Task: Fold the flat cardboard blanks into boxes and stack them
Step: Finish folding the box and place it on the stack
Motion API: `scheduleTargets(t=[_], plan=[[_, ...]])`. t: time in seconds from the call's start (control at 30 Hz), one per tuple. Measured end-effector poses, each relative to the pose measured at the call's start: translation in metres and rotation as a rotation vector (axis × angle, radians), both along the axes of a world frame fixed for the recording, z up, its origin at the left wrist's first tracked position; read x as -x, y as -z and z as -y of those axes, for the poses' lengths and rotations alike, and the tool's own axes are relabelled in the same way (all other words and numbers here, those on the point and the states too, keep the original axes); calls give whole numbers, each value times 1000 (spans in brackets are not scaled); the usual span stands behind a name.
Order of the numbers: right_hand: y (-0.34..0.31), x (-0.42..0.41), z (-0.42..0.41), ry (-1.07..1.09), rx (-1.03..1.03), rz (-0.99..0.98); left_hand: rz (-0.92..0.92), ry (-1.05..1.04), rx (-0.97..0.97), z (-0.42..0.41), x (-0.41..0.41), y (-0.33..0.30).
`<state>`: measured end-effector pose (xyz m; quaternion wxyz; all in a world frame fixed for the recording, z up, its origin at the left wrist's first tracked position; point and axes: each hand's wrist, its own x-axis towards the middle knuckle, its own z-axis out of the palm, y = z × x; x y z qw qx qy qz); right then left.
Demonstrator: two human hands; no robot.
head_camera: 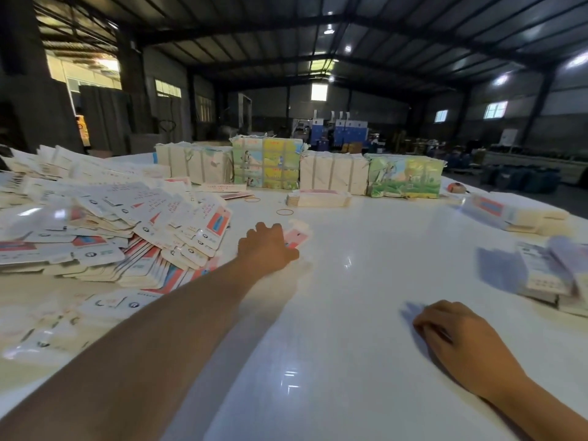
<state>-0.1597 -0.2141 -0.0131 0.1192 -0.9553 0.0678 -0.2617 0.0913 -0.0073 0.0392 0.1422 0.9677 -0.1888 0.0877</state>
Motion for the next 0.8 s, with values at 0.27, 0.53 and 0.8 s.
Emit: scheduleTargets(t=[0.27,0.53,0.8], plan=[[-2,2,0,11,0,-22,-36,454,99,21,128,-6],[-1,-1,2,30,-23,-53,280,515,62,2,164,23],[-13,-3,2,51,-55,-117,228,563,45,-2,154,29]])
